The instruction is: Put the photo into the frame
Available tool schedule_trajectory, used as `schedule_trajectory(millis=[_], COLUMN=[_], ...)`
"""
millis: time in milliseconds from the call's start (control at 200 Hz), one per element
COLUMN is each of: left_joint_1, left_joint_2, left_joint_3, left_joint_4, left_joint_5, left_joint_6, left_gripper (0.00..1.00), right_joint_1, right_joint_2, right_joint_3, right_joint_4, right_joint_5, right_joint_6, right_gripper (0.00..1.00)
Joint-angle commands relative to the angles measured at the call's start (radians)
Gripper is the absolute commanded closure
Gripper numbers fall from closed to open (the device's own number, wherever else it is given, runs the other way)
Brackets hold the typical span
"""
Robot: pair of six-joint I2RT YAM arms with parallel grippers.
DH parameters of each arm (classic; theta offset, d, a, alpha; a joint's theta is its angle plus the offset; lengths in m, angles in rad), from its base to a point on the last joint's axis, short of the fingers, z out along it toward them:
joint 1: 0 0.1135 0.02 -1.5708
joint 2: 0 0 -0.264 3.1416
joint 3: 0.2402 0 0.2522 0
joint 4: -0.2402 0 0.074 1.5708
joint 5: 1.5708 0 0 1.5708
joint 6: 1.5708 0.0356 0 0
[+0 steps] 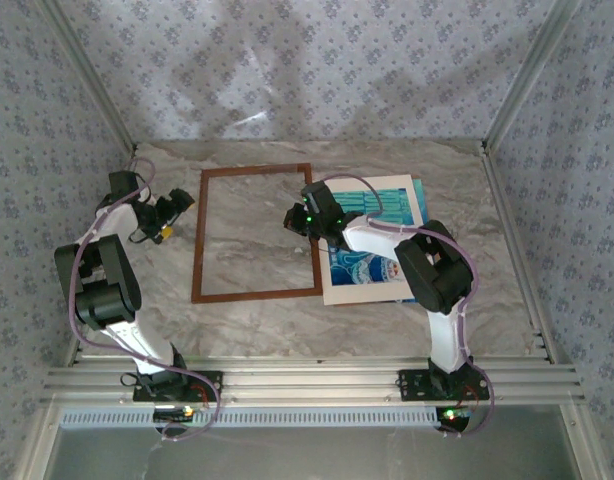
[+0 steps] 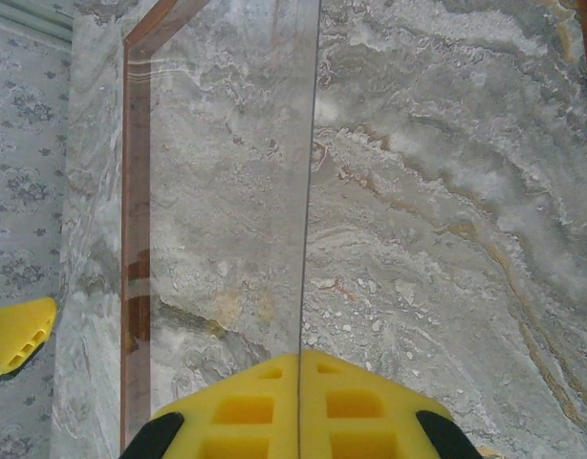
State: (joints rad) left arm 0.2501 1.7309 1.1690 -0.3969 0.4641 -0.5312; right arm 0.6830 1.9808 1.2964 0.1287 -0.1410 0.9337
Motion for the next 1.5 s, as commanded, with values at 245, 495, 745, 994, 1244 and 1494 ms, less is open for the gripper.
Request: schedule_trajectory(millis=[245, 495, 745, 994, 1244, 1494], left_joint_1=[-0.008, -0.015, -0.018, -0.02, -0.021, -0.024], left_joint_2=[0.018, 0.019, 0.022, 0.019, 0.02, 0.023], left_joint_3=[0.021, 0.021, 0.023, 0.026, 0.026, 0.027], left_joint_4=[-0.02, -0.022, -0.024, -0.027, -0.028, -0.029], left_joint_5=[0.028, 0.028, 0.028, 0.03, 0.032, 0.031], left_joint_6=[0.02, 0.022, 0.024, 0.025, 0.025, 0.027], left_gripper=[0.02, 0.01, 0.01, 0.01, 0.01, 0.01], right_joint_1=[0.008, 0.008, 0.008, 0.003, 0.002, 0.006], right_joint_2=[-0.054, -0.041, -0.006, 0.029, 0.033, 0.041], right_joint_3=[0.019, 0.028, 0.059, 0.086, 0.089, 0.092], right_joint_4=[-0.047, -0.049, -0.044, -0.071, -0.091, -0.096], right_joint_5=[0.032, 0.015, -0.032, -0.051, -0.045, -0.041], right_joint_6=[-0.03, -0.032, -0.043, -0.059, -0.063, -0.057], right_gripper=[1.0, 1.0, 1.0, 1.0, 0.96, 0.87])
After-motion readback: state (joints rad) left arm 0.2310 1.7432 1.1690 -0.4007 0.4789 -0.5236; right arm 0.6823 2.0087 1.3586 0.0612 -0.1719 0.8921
